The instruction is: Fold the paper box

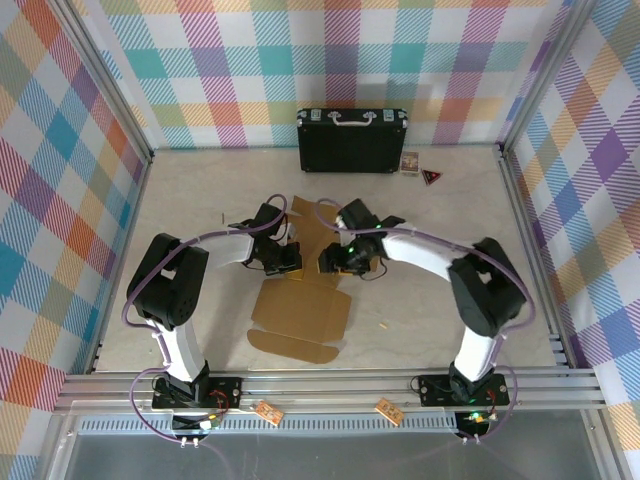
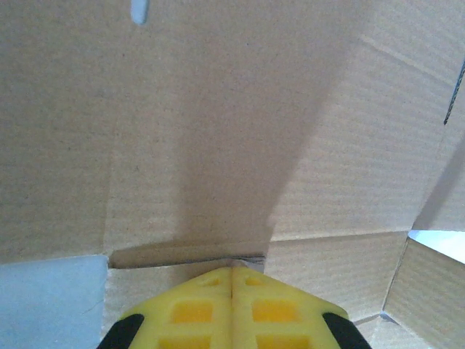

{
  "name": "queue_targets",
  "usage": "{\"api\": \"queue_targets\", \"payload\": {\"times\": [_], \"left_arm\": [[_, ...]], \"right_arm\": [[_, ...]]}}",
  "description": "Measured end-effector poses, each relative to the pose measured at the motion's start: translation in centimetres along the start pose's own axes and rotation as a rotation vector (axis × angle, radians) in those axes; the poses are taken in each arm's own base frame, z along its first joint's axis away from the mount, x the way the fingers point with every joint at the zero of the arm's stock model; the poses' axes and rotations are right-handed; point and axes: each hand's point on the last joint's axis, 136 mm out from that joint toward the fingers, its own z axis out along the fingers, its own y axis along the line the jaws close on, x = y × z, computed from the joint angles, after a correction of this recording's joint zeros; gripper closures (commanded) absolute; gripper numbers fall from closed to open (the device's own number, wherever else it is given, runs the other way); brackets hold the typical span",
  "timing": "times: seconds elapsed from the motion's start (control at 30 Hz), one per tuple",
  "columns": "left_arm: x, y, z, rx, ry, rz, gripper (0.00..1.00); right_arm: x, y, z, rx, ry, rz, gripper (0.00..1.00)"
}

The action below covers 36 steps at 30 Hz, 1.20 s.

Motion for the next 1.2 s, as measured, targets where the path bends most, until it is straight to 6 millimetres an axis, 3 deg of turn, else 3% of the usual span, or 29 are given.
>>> {"api": "queue_targets", "payload": {"times": [0.07,0.13,0.2,0.27,0.33,0.43,0.57,0.67,0.87,1.03,1.2], "left_arm": [[0.0,0.0,0.0,-0.008,-0.005,0.003,1.0],[0.0,0.0,0.0,-0.011,-0.007,0.004,1.0],[0.0,0.1,0.0,-0.012,-0.007,0.004,1.0],[0.0,0.1,0.0,-0.012,-0.007,0.004,1.0],[0.0,0.1,0.0,-0.012,-0.007,0.005,1.0],[0.0,0.1,0.0,-0.014,-0.008,0.006,1.0],[0.0,0.1,0.0,-0.02,-0.009,0.012,1.0],[0.0,0.1,0.0,-0.022,-0.009,0.013,1.0],[0.0,0.0,0.0,-0.035,-0.009,0.019,1.0],[0.0,0.1,0.0,-0.038,-0.009,0.02,1.0],[0.0,0.0,0.0,-0.038,-0.009,0.021,1.0]], "right_arm": [[-2.0,-0.9,-3.6,-0.002,-0.104,0.011,0.34],[-3.9,-3.4,-7.1,0.024,-0.211,0.058,0.33],[-4.7,-6.3,-8.6,0.062,-0.256,0.122,0.32],[-4.8,-10.4,-8.5,0.123,-0.257,0.213,0.31],[-3.6,-13.3,-6.7,0.164,-0.195,0.278,0.3],[-1.6,-14.6,-3.4,0.172,-0.081,0.316,0.3],[-1.0,-14.5,-1.6,0.137,-0.021,0.331,0.31],[-2.5,-13.2,-1.3,0.062,-0.035,0.317,0.32],[-4.1,-9.7,-0.4,-0.081,-0.021,0.278,0.34],[-6.0,-5.9,-0.9,-0.17,-0.04,0.203,0.34],[-6.4,-3.1,-1.0,-0.224,-0.043,0.137,0.34]]}}
